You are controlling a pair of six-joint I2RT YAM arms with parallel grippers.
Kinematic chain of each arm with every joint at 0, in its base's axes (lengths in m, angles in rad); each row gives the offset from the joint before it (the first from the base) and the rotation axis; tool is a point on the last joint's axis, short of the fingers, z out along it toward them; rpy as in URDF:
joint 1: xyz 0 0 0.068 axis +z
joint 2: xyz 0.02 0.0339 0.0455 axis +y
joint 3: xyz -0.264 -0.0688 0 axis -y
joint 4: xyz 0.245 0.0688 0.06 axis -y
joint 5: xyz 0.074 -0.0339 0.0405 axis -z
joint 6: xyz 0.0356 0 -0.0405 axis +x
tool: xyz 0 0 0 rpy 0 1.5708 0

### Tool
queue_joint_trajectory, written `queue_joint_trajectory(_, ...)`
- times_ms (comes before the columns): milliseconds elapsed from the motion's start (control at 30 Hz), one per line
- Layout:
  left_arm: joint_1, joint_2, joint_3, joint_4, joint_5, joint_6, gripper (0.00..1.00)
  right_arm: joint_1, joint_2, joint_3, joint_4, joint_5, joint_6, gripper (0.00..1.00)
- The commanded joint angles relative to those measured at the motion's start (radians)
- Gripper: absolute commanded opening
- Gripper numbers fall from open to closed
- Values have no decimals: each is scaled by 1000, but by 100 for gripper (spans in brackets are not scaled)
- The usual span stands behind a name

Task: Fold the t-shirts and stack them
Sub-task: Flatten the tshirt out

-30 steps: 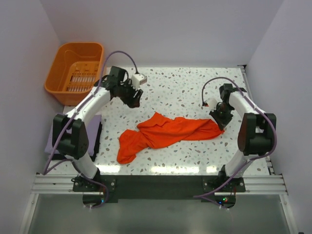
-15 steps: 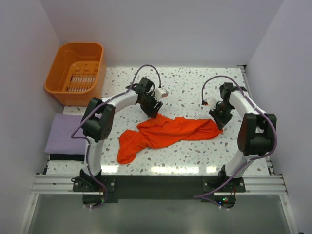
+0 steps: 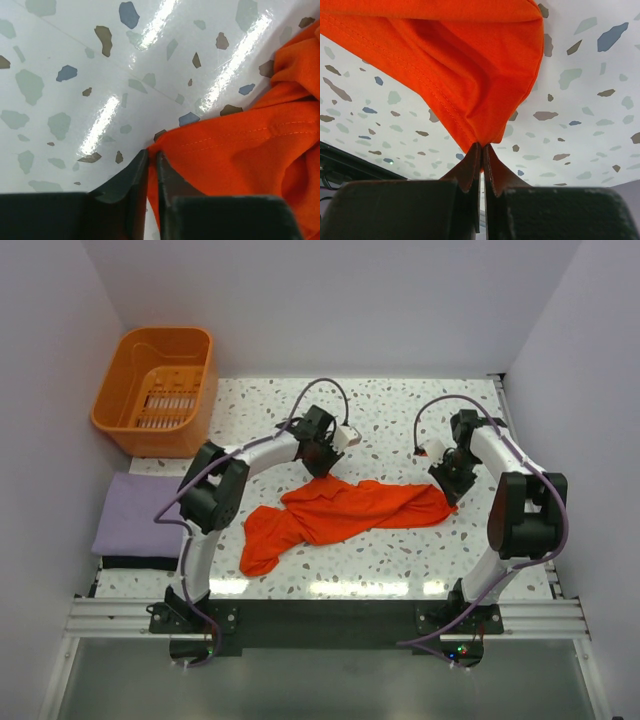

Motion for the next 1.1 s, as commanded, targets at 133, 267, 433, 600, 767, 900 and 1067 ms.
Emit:
queue_joint_trajectory(133,65,-60,5,-14,-39,-13,0,-4,-55,34,4,-10,-12,0)
queue_joint_trajectory(267,196,-155,86,-30,16,-13,0,-7,-97,75,27,-14,-8,0)
queue_joint_trajectory(433,329,-260,215,-50,67,18,0,-7,-160,170,126,-18,35,0)
queue_joint_trajectory(600,403,-364,231,38,85,7,0,-7,-258,258,307,2,122,0)
queue_joint_trajectory(767,469,-498,211,190,99,-51,0,-7,-302,382,447,48,164,0)
queue_joint_trajectory(900,512,-583,191,288,70,-70,0,-6,-351,419,539,81,167,0)
queue_joint_trajectory(1067,518,-726,139,384,19,-48,0,-6,-439,448,628,113,162,0)
